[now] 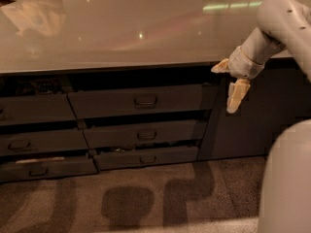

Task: Open top drawer

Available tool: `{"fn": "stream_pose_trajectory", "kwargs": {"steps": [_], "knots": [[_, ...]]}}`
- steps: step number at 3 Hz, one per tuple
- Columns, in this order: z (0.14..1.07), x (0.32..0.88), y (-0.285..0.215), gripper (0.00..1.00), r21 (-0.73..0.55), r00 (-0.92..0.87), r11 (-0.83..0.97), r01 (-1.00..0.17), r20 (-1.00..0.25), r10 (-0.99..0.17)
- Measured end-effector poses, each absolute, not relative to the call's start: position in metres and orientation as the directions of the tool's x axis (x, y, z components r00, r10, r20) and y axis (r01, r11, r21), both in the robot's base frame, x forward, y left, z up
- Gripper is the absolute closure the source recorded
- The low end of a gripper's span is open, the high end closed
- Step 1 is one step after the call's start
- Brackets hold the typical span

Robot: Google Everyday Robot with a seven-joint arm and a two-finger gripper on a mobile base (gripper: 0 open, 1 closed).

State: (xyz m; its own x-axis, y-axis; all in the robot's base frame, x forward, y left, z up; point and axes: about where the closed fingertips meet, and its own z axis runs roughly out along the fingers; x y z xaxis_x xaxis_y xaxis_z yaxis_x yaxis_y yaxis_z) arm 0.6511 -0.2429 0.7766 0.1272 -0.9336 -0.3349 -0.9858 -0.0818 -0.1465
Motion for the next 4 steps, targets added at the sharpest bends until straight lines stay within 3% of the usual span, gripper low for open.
{"fn": "stream_pose_trajectory", "kwargs": {"steps": [1,3,4], "knots": [[0.756,0.664,-0.258,0.0,-0.11,0.088,-0.054,-0.992,-0.335,-0.938],[0.753,0.666,-0.255,0.0,-0.151,0.119,-0.077,-0.985,-0.292,-0.949],[0.793,0.669,-0.216,0.0,-0.32,0.226,-0.162,-0.933,-0.176,-0.958]]}}
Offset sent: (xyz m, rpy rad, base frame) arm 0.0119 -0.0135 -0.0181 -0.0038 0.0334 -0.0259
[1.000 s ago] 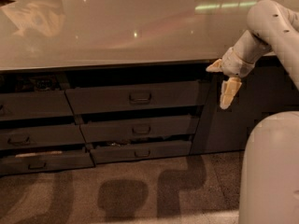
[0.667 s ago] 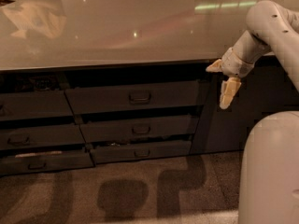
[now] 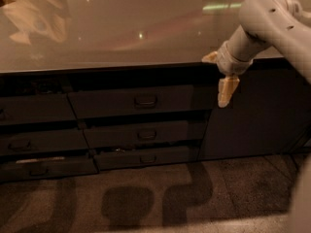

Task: Open top drawer

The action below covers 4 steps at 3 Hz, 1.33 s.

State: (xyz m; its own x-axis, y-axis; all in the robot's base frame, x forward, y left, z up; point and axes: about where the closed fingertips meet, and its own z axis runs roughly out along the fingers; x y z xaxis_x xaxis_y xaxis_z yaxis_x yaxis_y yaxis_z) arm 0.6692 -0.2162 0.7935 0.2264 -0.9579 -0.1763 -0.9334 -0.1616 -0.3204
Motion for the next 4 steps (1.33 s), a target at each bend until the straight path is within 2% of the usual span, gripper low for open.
{"fn": "stream_pose_trajectory", "kwargs": {"steps": [1,2,4], "knots": [[0.82,0.668,-0.188,0.0,-0.407,0.296,-0.23,-0.884,-0.106,-0.949],[0.819,0.668,-0.188,0.0,-0.407,0.296,-0.23,-0.884,-0.106,-0.949],[0.787,0.648,-0.192,0.0,-0.412,0.272,-0.246,-0.877,-0.005,-0.962]]}}
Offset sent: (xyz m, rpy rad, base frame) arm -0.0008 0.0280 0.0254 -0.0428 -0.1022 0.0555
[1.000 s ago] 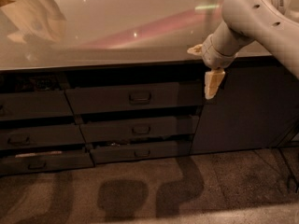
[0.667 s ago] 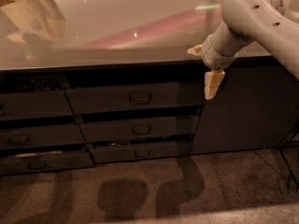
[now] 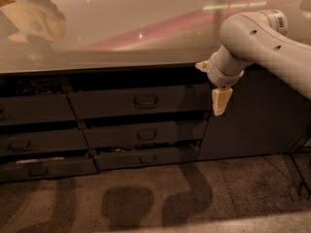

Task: Open top drawer

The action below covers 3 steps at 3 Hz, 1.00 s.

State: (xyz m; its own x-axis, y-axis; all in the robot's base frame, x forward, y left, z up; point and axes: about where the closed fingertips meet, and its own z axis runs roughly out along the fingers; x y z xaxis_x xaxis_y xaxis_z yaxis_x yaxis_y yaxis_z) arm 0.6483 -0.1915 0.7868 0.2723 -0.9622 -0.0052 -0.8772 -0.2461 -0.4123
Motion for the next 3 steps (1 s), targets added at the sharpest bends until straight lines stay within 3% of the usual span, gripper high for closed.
{"fn": "stream_pose_trajectory", "kwargs": {"steps": [2,3], "knots": [[0.778,0.662,-0.197,0.0,-0.376,0.248,-0.235,-0.896,0.014,-0.969],[0.756,0.696,-0.221,0.0,-0.303,0.177,-0.179,-0.936,0.036,-0.984]]}}
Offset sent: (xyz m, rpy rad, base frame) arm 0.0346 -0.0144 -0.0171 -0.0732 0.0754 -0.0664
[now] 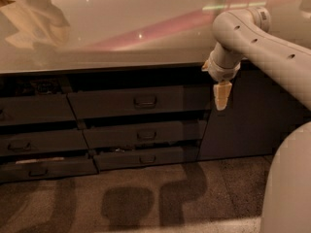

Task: Open top drawer

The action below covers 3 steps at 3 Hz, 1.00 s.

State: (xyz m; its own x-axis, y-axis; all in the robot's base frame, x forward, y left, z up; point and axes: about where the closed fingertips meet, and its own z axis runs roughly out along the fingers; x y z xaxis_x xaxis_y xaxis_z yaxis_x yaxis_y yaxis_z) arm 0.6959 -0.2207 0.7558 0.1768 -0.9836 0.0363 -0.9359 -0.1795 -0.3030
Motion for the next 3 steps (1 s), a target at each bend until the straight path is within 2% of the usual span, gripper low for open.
{"fn": "stream_pose_trajectory", "kwargs": {"steps": [2,3], "knots": [[0.742,0.684,-0.218,0.0,-0.288,0.181,-0.187,-0.939,0.047,-0.982],[0.733,0.719,-0.241,0.0,-0.26,0.115,-0.144,-0.955,0.125,-0.986]]}}
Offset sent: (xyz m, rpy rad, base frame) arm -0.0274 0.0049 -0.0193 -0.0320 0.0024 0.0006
